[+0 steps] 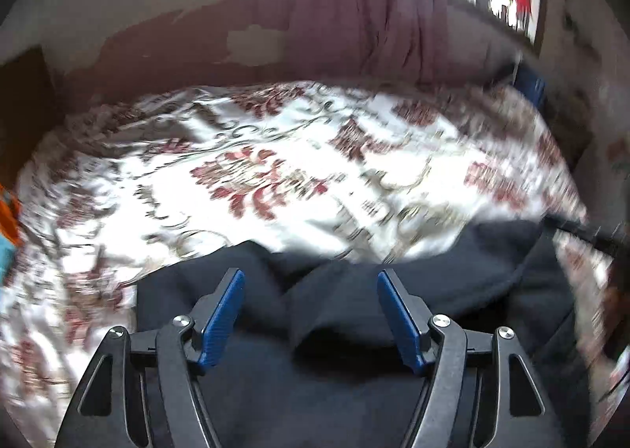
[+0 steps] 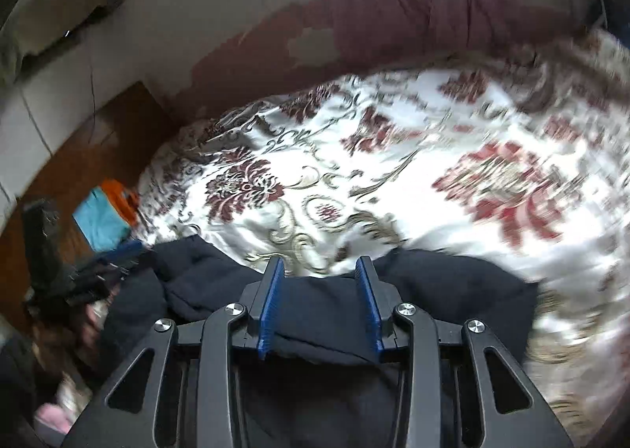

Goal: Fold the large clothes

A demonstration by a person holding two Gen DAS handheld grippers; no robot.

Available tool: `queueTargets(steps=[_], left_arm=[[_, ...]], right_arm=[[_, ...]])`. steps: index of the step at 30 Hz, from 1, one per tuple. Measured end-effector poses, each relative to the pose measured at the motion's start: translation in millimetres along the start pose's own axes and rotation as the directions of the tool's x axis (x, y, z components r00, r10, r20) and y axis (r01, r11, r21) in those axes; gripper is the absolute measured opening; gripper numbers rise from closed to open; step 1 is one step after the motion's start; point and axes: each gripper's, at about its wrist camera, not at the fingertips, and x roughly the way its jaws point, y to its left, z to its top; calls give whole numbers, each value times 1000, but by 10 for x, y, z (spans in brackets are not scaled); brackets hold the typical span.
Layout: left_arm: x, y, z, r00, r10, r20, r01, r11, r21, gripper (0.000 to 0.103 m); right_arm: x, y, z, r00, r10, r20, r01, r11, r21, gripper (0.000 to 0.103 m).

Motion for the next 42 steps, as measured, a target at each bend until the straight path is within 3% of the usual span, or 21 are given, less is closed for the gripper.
queueTargets(steps=[3, 6, 7, 8, 9, 11, 13, 16, 19, 23, 29, 32, 37, 39, 40, 42], left_arm=[[307, -129, 78, 998, -27, -52, 26, 999, -24, 67], [567, -231, 13, 994, -62, -90, 63, 998, 3, 66], [613, -270, -53, 991, -89, -103, 92, 995, 26, 65], [655, -309, -115, 986, -117, -120, 125, 991, 55, 55], [697, -365, -195, 979, -141, -147, 156, 982, 102, 51], [717, -451, -333, 980, -121, -156, 154, 964, 219, 49], [750, -487, -395, 976, -114, -186, 163, 949, 272, 42], [809, -576, -483, 971, -64, -232, 149, 919, 366, 38], [907, -727, -585, 968, 37, -247, 90, 870, 485, 38], [1089, -874, -702, 964, 143, -222, 10, 819, 573, 39], [1112, -948, -754, 966, 203, -158, -66, 789, 611, 38], [964, -934, -704, 970, 190, -153, -65, 805, 589, 38], [655, -763, -519, 977, 96, -189, -11, 913, 408, 40], [550, -693, -473, 978, 76, -194, -8, 944, 329, 46], [484, -659, -459, 978, 67, -198, -9, 959, 283, 52], [348, -599, -423, 979, 47, -200, -4, 977, 212, 57]], right_arm=[[297, 84, -103, 999, 12, -51, -13, 1000, -10, 33], [473, 244, -313, 992, 3, -123, -17, 993, -116, 23], [532, 299, -402, 987, -13, -162, -14, 987, -163, 20], [576, 324, -451, 981, -36, -191, -4, 978, -208, 18], [614, 343, -502, 975, -63, -212, 9, 969, -248, 17], [706, 347, -578, 960, -126, -252, 42, 949, -313, 12], [812, 311, -590, 944, -136, -302, 38, 951, -308, 12], [921, 291, -565, 923, -158, -352, 38, 945, -324, 9], [1112, 308, -641, 908, -186, -374, 47, 935, -352, 9], [1214, 281, -719, 920, -190, -343, 72, 942, -327, 8], [982, 325, -808, 950, -193, -247, 113, 946, -303, 11], [746, 343, -794, 959, -191, -212, 132, 955, -264, 12], [479, 343, -721, 964, -218, -151, 169, 945, -279, 20], [311, 342, -693, 965, -230, -127, 189, 943, -275, 37], [219, 330, -680, 966, -231, -116, 194, 945, -265, 52], [18, 330, -663, 971, -224, -86, 197, 949, -245, 58]])
